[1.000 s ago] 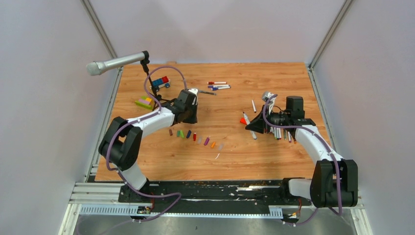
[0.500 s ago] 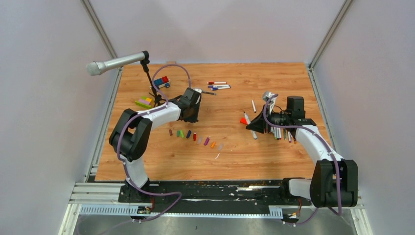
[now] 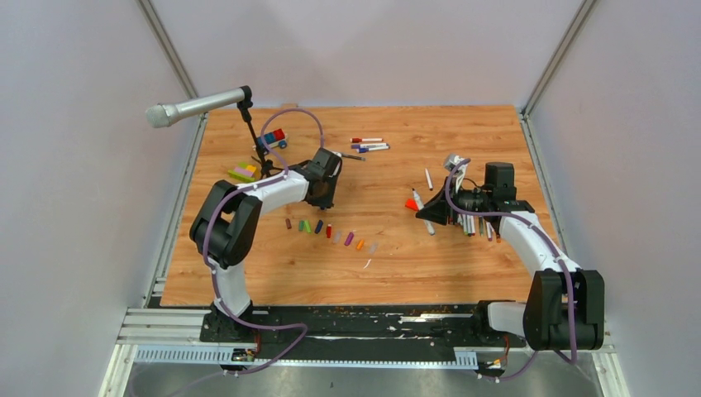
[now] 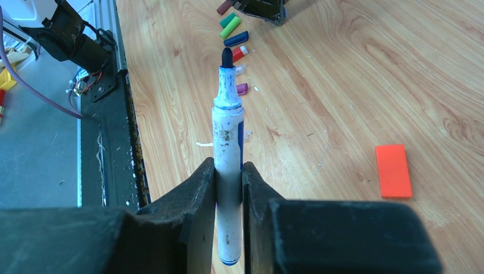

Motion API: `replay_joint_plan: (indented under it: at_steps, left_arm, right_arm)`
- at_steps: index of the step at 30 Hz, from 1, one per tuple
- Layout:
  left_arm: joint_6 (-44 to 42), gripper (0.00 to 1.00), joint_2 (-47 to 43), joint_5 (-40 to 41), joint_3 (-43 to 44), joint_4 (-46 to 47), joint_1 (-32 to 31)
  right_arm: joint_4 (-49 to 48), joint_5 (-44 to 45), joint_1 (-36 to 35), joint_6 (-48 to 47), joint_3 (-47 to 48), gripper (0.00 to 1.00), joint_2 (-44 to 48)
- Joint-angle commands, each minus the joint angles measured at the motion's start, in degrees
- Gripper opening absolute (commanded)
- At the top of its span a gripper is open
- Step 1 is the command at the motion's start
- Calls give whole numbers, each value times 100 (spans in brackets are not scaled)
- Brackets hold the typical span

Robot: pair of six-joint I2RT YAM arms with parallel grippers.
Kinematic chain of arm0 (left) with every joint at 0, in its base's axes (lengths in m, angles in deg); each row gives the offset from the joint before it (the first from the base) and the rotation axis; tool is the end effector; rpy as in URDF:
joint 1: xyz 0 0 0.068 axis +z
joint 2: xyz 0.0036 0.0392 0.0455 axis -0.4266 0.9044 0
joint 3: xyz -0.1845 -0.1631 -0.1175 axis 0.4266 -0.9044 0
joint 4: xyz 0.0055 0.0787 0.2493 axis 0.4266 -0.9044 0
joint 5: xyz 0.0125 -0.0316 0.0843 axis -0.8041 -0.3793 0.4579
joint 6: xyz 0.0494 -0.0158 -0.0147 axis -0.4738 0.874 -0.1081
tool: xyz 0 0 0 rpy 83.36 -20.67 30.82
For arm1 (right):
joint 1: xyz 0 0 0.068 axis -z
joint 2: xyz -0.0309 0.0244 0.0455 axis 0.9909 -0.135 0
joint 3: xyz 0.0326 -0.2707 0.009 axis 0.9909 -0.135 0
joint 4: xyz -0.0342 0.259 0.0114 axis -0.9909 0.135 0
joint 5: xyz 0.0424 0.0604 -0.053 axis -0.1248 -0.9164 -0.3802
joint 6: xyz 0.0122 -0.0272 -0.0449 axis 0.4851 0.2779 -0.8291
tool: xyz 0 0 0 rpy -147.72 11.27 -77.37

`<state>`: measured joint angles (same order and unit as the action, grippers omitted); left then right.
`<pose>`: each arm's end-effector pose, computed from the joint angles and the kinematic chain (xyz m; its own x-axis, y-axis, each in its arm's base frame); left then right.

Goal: Open the pen caps
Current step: Place the pen cap at the center of the board.

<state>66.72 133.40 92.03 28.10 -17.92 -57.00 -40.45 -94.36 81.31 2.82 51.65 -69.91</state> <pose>0.3271 -0.1958 0.1681 -0.8458 0.1548 -0.5106 0.1958 0.9803 -0.0271 0.2414 0.0370 0.2341 -0.4515 -0.1325 -0.8824 -0.8574 0.3381 0.3879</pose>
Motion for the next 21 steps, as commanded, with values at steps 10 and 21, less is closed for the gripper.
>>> replay_joint_plan:
  at_steps: [10, 21]
  left_arm:
    - [-139, 36, -539, 40, 128, 19, 11]
    - [-129, 57, -2773, -407, -1261, 910, 11]
  right_arm:
    - [-70, -54, 308, -145, 122, 0, 190]
    - [-293, 2236, 436, 497, 577, 0, -14]
